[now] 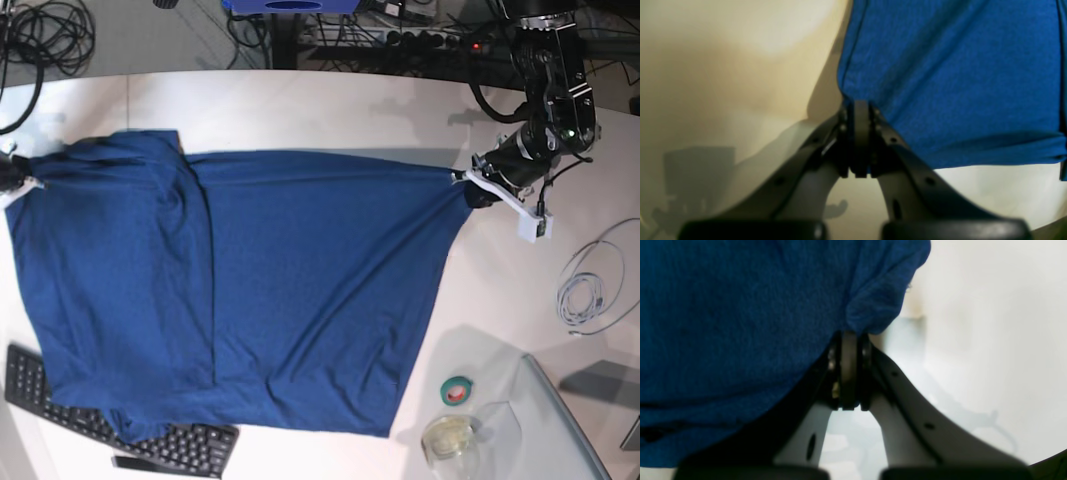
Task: Layout the t-shirt on the table in an organized manner, then fold the t-shirt properly
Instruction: 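Lower the stretched shirt onto the table and open both grippers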
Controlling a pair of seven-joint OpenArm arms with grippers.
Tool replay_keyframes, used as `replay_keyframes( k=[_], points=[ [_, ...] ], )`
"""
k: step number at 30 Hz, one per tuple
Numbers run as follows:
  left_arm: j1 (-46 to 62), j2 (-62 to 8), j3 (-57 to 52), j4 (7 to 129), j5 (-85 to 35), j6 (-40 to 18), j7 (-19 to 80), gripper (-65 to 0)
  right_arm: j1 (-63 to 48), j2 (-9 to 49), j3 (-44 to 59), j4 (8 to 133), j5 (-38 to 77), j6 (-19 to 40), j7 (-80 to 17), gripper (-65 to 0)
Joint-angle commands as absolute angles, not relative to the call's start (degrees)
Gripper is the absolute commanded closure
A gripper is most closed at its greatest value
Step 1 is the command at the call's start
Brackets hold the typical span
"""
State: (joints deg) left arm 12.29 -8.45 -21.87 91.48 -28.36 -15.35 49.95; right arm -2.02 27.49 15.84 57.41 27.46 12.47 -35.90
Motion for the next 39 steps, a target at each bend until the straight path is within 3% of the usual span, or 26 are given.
replay_keyframes(
  k=[1,16,25,39],
  points=[
    [12.35,-9.10,-22.11,92.62,-28.79,-15.60,49.01,0.0,-2.33,28.97,16.04,58.33,27.65,12.18,-35.47,0.0],
    [14.11,-9.89,-22.20,92.79,-28.79,-15.60,49.01,0.0,-7.25,28.62,16.40,64.57,27.65,12.09,-38.29,0.0],
    [14.20,-10.24,-28.00,92.79,-28.79,-15.52,49.10,0.0,-8.04,28.44,16.40,64.04,27.65,12.09,-38.02,0.0],
    [17.19,-9.89,-27.56,92.79,-28.79,-15.52,49.10,0.0,-7.69,28.97,16.40,64.04,27.65,12.00,-38.37,0.0]
  ],
)
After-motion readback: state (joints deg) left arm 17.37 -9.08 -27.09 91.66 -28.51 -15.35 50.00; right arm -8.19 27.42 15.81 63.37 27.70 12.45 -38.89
